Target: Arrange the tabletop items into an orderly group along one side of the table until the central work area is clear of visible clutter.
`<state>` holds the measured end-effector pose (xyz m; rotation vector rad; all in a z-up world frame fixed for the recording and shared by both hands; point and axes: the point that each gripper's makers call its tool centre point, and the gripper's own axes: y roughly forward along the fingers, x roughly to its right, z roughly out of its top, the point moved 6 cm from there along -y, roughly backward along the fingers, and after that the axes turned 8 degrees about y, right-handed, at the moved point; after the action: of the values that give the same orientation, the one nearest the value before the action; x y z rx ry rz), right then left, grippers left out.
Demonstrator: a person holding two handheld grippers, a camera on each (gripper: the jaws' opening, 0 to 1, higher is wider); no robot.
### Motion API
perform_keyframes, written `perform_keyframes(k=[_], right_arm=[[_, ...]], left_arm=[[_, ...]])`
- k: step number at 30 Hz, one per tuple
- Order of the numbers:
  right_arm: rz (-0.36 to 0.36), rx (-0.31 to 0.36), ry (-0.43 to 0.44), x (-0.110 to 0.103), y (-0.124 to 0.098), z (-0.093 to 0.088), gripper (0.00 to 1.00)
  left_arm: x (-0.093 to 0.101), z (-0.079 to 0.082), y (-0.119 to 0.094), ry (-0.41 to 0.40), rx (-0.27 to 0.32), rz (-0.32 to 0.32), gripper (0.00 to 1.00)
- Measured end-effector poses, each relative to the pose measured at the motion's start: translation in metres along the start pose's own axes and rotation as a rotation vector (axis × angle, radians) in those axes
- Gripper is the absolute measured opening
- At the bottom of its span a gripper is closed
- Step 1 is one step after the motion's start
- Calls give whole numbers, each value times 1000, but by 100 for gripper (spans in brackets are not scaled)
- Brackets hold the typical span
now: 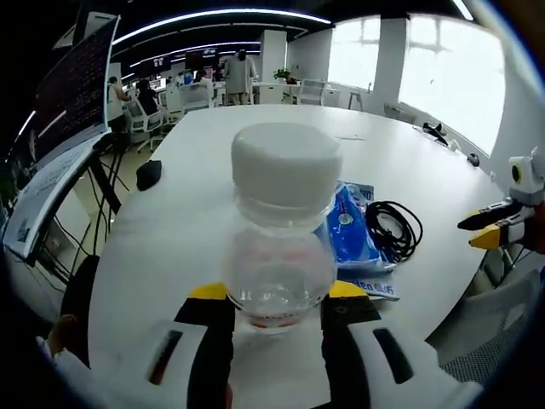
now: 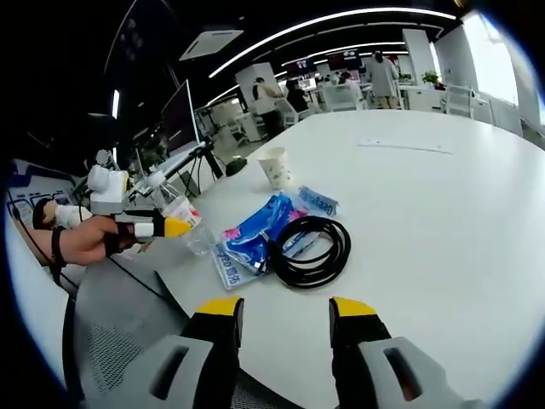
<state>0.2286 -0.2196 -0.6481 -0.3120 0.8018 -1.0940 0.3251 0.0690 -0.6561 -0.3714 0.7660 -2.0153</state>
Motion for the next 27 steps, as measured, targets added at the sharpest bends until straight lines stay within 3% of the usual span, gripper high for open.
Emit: perform_keyframes(k=[27], right_arm=[[-18, 2, -45, 0, -7, 9, 49]], left_arm=[[-40, 20, 27, -87, -10, 45, 39]])
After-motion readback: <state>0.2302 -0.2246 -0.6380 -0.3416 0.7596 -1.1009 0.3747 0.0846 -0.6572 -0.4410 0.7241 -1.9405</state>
